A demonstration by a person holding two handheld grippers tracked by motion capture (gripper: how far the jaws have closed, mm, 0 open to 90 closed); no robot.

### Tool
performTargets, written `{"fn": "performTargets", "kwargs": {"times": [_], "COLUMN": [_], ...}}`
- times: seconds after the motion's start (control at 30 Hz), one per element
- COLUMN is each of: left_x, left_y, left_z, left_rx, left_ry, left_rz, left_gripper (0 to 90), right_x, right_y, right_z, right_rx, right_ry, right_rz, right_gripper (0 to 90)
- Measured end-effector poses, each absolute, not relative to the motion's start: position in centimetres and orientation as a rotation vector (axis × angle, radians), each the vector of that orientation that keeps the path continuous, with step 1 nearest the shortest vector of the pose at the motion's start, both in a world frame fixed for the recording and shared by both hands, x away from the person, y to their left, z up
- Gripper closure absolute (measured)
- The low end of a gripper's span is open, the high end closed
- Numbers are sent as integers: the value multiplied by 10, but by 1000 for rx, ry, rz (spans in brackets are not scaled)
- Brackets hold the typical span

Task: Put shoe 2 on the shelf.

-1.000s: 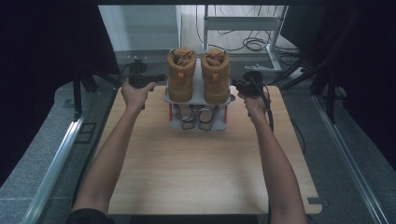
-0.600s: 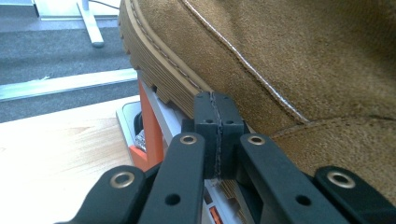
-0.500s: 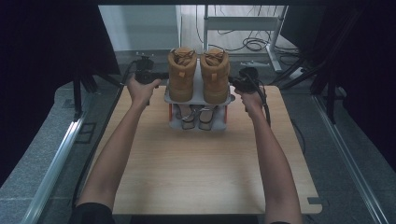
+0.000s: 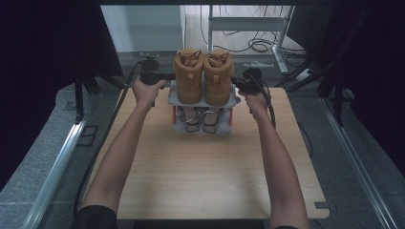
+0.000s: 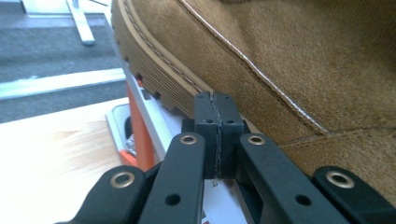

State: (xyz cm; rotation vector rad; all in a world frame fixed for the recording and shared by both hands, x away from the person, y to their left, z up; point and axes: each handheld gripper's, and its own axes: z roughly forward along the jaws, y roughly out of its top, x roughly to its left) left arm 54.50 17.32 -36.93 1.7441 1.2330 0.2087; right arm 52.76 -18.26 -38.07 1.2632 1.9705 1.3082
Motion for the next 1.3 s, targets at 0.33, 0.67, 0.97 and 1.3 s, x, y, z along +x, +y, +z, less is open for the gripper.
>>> {"fn": "performTargets", "kwargs": {"times": [0.33,0.67,0.97,1.3], "left_x": [542,531,505,474], "left_y": [168,174,184,180], "left_z": [-368,-359,-344,-342], "left_rx": [1749,1745,1726,1734], "left_ry": [1240,1208,1165,1099], "left_rz": [252,324,336,337], "left_gripper": [900,818,712,617], "right_x": [527,517,485,460], "right_y": [-180,-184,-199,-208], "right_z": [-381,-379,-369,-369], "right_rx": [1265,1242,1199,1170], "right_ry": [1957,1936,1921,1936], "right_rz": [1307,1310,1409,1455], "right_gripper": [900,896,766,553]}}
